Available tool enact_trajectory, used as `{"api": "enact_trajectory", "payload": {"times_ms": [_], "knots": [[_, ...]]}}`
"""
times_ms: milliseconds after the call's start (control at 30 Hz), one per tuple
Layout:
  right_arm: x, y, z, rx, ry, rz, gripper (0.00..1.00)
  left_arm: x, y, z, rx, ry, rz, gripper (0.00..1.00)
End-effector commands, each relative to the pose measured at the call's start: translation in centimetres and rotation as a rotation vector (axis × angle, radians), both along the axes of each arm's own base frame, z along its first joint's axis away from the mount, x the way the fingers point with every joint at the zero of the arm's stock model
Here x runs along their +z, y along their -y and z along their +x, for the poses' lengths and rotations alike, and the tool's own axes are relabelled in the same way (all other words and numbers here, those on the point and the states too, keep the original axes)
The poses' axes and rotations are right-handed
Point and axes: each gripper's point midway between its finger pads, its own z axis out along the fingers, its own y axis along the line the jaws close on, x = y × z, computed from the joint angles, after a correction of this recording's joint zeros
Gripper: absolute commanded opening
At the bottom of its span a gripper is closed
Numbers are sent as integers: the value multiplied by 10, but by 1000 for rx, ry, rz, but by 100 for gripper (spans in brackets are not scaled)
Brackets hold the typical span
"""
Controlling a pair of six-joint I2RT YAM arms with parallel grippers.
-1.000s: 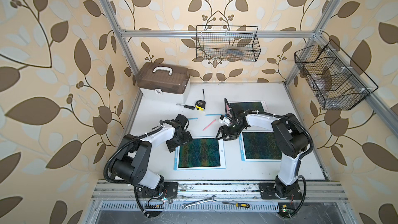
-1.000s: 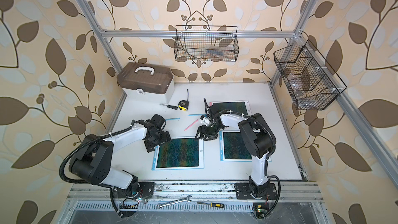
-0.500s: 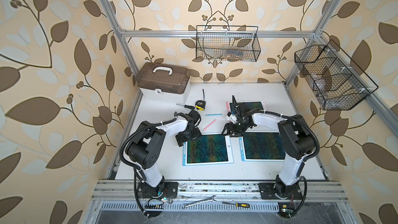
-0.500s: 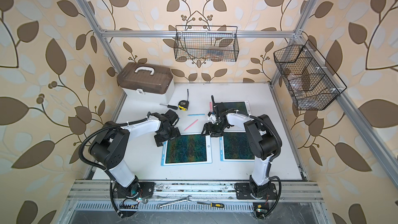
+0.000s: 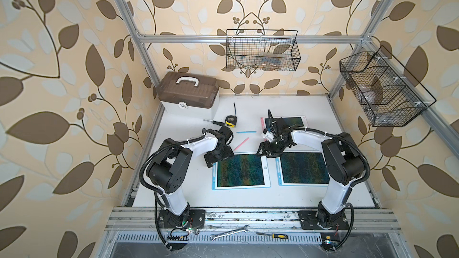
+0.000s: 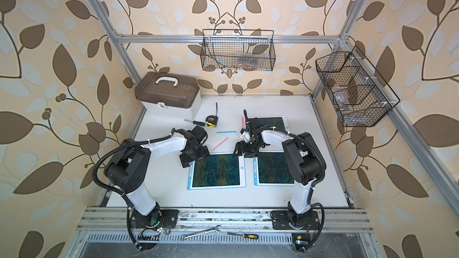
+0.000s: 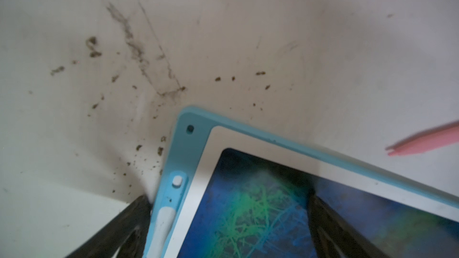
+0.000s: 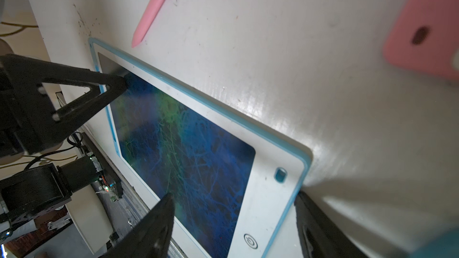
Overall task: Place the stylus back onto the writing tablet
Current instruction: Move the writing tablet to the center of the board.
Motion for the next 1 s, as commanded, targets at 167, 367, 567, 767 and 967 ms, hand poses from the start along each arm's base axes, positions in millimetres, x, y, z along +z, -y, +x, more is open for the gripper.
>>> {"api": "enact_trajectory", "payload": {"times_ms": [167, 367, 567, 767, 967], "knots": [[39, 4, 12, 28, 102, -38, 89, 16, -6, 20, -49, 56, 33, 99], [71, 10, 19, 35, 185, -69, 93, 46, -1, 34, -127, 85, 34, 99], [87, 19, 12, 25, 222, -92, 93, 66, 24, 60, -238, 97, 6, 98], [87, 33, -3, 34, 236, -139, 93, 65, 53, 90, -347, 77, -14, 90], [89, 38, -10, 21, 255, -143, 92, 59, 72, 117, -412, 71, -22, 78]]}}
